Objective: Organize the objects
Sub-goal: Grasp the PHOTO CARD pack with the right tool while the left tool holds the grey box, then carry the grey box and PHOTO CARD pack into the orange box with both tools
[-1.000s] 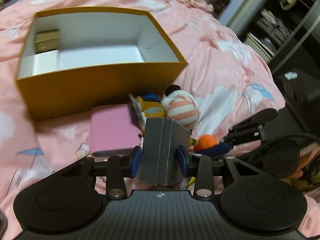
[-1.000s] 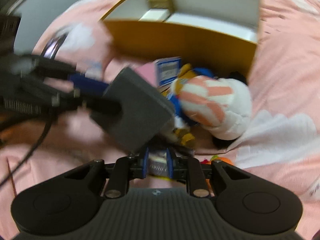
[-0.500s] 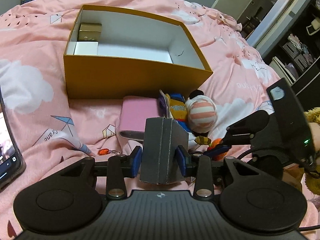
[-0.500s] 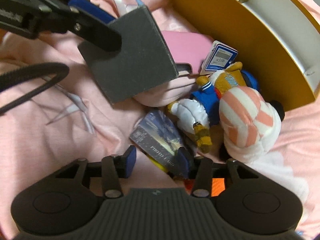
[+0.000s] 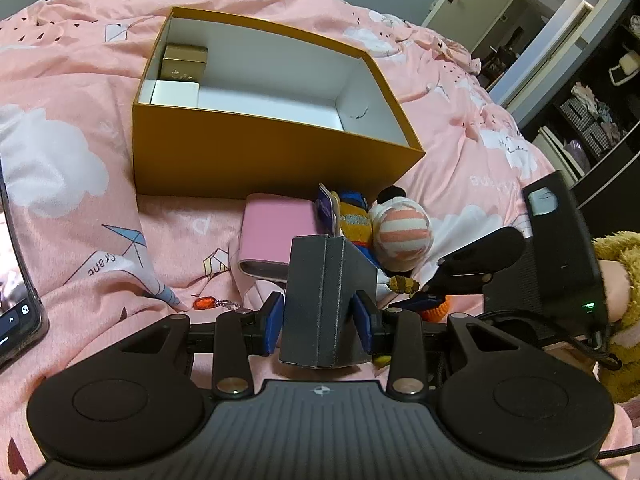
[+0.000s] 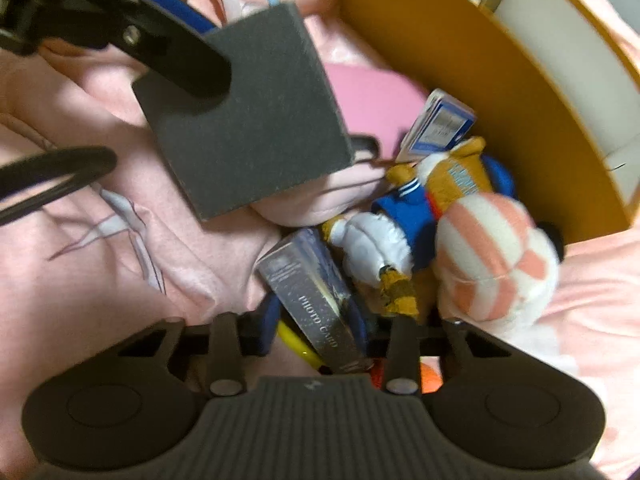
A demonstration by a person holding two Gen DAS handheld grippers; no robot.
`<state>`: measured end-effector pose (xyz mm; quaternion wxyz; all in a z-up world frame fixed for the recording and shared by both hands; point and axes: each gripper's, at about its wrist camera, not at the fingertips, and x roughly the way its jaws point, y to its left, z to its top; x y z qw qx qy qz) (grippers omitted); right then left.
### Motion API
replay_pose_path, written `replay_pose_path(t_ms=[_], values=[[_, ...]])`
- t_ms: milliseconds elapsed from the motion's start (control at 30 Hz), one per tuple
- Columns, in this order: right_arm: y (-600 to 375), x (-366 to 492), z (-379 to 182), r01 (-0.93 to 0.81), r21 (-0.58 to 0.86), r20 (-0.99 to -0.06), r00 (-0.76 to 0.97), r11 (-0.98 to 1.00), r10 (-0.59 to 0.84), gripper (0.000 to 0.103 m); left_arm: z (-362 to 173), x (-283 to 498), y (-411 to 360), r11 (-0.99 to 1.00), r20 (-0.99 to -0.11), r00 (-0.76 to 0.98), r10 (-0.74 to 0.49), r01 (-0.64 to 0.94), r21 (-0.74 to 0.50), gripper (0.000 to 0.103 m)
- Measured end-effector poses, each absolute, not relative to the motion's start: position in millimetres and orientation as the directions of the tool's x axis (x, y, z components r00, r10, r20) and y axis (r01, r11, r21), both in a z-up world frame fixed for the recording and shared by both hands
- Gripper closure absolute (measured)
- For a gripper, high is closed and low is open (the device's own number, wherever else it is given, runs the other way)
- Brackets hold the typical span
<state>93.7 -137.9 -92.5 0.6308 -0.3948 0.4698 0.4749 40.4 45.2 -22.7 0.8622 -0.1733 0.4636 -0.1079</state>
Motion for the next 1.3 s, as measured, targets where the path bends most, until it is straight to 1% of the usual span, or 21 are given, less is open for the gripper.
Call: replay_pose_path(t_ms=[233, 300, 500, 600, 867, 1100, 1300], values=[[-155, 101, -54, -0.946, -0.046, -0.943, 0.147, 0.321, 0.298, 0.075, -15, 34, 49, 0.901, -0.719, 0.591, -0.365, 0.030, -0.433, 0.061], [-162, 105, -42, -0.934, -0.030, -0.934, 0.153, 0.357, 0.322, 0.079, -11, 32, 50, 0.896, -0.702, 0.609, -0.370, 0.033, -0.443, 0.061], [-180, 137, -6, -0.856, 0.132, -0.891, 0.119, 0.499, 0.439, 0.079, 0, 33, 51, 0.884, -0.657, 0.655, -0.372, 0.035, -0.465, 0.060], [-196, 136, 12, -0.817, 0.187, -0.856, 0.137, 0.546, 0.498, 0.079, 6, 40, 50, 0.887, -0.647, 0.673, -0.358, 0.030, -0.460, 0.061], [-186, 169, 43, -0.732, 0.241, -0.765, 0.261, 0.637, 0.588, 0.080, 33, 64, 52, 0.905, -0.597, 0.736, -0.320, 0.052, -0.422, 0.061], [-180, 198, 68, -0.706, 0.260, -0.694, 0.337, 0.659, 0.636, 0.080, 44, 91, 63, 0.903, -0.571, 0.758, -0.316, 0.056, -0.425, 0.061], [-169, 223, 72, -0.683, 0.289, -0.638, 0.385, 0.671, 0.667, 0.079, 52, 117, 79, 0.911, -0.559, 0.784, -0.271, 0.021, -0.411, 0.061]])
